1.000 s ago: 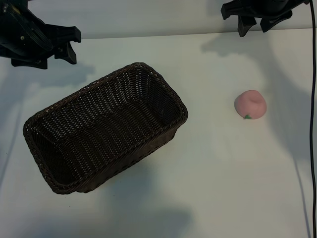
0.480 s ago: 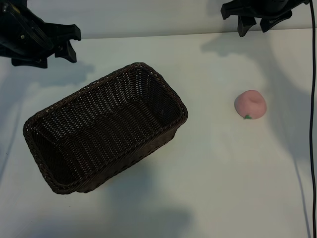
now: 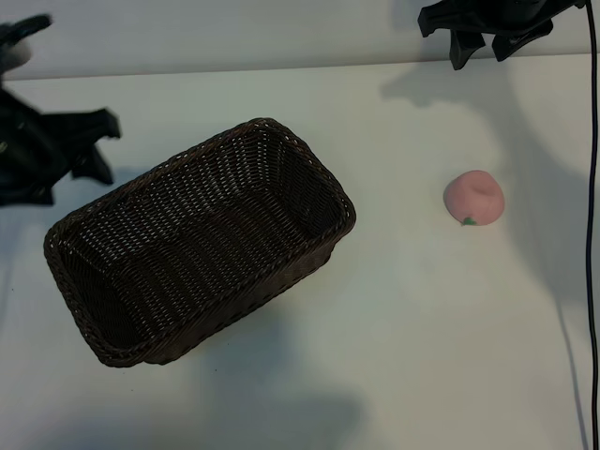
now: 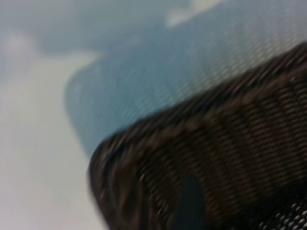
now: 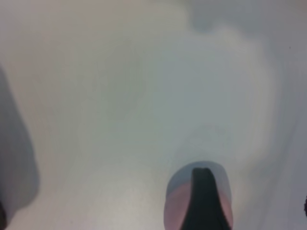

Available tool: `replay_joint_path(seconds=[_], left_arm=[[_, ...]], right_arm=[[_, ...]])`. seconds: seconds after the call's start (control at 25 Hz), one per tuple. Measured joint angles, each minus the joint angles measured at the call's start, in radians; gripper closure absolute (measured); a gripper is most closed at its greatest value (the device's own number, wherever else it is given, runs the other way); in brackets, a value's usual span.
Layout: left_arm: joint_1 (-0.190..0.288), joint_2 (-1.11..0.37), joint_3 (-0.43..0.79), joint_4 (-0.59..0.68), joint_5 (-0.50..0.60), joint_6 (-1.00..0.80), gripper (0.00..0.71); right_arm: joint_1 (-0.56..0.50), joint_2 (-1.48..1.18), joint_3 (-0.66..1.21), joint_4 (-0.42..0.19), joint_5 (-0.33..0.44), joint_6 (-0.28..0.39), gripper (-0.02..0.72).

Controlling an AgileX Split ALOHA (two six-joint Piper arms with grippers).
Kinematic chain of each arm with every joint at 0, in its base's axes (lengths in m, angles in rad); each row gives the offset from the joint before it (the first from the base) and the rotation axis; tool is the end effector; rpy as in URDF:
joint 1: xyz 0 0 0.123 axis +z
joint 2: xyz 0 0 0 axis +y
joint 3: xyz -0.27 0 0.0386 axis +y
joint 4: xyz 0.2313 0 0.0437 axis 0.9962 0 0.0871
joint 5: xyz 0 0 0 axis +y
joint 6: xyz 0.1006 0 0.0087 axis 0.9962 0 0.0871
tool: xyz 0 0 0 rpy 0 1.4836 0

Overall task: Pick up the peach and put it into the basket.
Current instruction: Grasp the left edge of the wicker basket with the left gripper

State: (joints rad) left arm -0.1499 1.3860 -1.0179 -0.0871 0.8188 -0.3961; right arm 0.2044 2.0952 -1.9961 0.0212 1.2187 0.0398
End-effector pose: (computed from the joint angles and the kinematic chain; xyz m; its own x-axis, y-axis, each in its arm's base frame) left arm 0.2617 -0.0460 0.2633 -0.8686 -0.3130 -0.3842 -0.2278 0.9407 -0.2513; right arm 0.4272 0.0906 0.2628 -0.9319 -0.1451 -0.3325 -0.1657 0.9856 0.0345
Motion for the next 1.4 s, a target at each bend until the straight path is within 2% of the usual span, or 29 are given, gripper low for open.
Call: replay_joint_path(seconds=[0.32, 0.52, 0.68, 0.92, 1.4], left_arm=[[0.000, -0.140, 0.176, 0.138, 0.016, -0.232, 0.116], [0.000, -0.121, 0.281, 0.146, -0.087, -0.279, 0.116], [0.000, -0.066, 0.297, 0.123, -0.169, -0.285, 0.116], [0.000, 0.061, 0.299, 0.099, -0.233, -0.276, 0.116], [0.000, 0.257, 0.299, -0.091, -0.345, -0.106, 0.116]], right_arm=[[0.000, 0.000, 0.000, 0.000, 0.000, -0.002, 0.210], [0.000, 0.000, 0.000, 0.000, 0.000, -0.002, 0.210], [0.000, 0.000, 0.000, -0.001, 0.000, -0.002, 0.210], [0.000, 0.000, 0.000, -0.002, 0.000, -0.002, 0.210], [0.000, 0.000, 0.000, -0.002, 0.001, -0.020, 0.210]])
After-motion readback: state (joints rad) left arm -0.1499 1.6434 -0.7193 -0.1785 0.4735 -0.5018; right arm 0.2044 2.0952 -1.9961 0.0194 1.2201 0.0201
